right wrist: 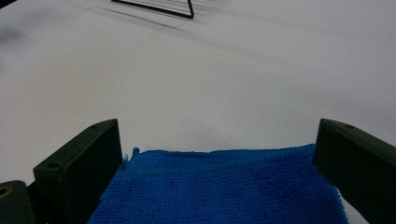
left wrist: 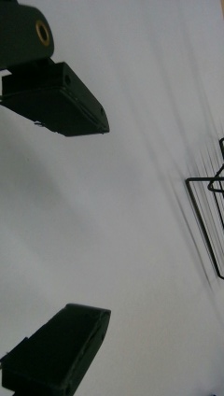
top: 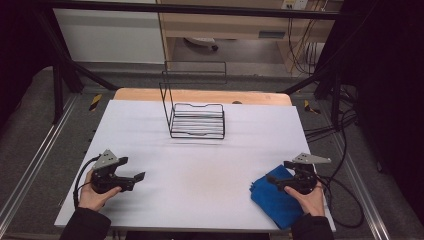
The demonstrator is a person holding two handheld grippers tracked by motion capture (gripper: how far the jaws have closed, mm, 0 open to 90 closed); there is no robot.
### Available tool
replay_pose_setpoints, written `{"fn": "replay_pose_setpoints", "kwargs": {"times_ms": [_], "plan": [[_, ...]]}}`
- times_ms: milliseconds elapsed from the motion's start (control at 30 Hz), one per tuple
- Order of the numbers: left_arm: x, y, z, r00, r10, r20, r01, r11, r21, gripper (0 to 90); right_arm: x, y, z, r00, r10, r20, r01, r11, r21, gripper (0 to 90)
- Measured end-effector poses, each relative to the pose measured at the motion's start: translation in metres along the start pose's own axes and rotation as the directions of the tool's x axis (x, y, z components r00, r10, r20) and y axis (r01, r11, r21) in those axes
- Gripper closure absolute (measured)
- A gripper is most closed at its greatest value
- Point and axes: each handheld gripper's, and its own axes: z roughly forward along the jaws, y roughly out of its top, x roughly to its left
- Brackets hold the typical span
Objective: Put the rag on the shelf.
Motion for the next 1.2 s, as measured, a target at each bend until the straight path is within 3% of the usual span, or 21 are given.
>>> {"fn": "replay_pose_setpoints", "kwargs": {"times_ms": [267,533,733,933,1200], "plan": [[0.001,-0.001,-0.002,0.9999,-0.003,-0.01,0.003,1.0,-0.001,9.7,0.003,0.002,0.0,0.9999,-0.011,0.007,0.011,1.0,0.001,3.5],[0.002,-0.002,-0.001,0.9998,-0.007,-0.02,0.007,0.9999,0.01,9.5,0.013,0.004,0.0,0.9999,-0.011,0.004,0.01,0.999,0.034,7.5],[0.001,-0.002,-0.002,0.9997,0.001,-0.023,-0.001,0.9999,0.01,9.8,0.028,0.0,0.0,0.9986,-0.05,-0.02,0.051,0.995,0.085,18.9],[0.0,-0.002,-0.002,0.9997,-0.002,-0.023,0.002,1.0,0.009,10.4,0.043,-0.005,0.01,0.9944,-0.094,-0.049,0.1,0.984,0.15,31.8],[-0.001,-0.002,-0.001,0.9998,-0.002,-0.022,0.002,0.9998,0.019,11.2,0.055,-0.01,0.026,0.9909,-0.129,-0.039,0.134,0.969,0.209,43.2]]}}
